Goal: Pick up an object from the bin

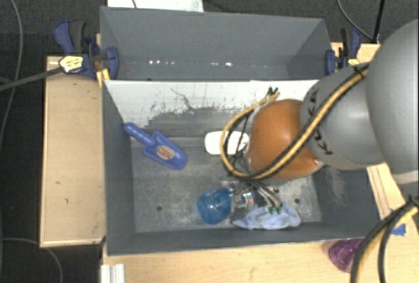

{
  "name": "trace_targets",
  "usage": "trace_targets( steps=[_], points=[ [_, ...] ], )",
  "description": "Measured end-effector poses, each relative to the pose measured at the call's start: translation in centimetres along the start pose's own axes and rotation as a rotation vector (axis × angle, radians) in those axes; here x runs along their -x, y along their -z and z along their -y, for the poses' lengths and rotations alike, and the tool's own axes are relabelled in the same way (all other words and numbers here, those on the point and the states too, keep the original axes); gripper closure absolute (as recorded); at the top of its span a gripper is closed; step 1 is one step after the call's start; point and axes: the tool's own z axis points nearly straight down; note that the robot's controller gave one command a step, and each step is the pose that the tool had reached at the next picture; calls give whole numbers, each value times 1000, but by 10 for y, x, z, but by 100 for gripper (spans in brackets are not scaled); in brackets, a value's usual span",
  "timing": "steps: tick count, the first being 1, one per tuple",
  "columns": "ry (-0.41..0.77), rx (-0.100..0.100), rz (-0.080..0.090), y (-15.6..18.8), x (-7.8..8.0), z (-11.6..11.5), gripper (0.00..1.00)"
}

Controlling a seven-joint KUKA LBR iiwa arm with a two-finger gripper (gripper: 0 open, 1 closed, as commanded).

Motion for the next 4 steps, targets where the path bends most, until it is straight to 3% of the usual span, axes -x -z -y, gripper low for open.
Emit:
trace_targets(
  steps=[1,2,3,4],
  points=[
    [-1,0,0,0,0,0,100],
    [45,0,2,124,5,10,100],
    [45,0,2,124,5,10,100],
    [29,1,-7,157,4,7,100]
  ],
)
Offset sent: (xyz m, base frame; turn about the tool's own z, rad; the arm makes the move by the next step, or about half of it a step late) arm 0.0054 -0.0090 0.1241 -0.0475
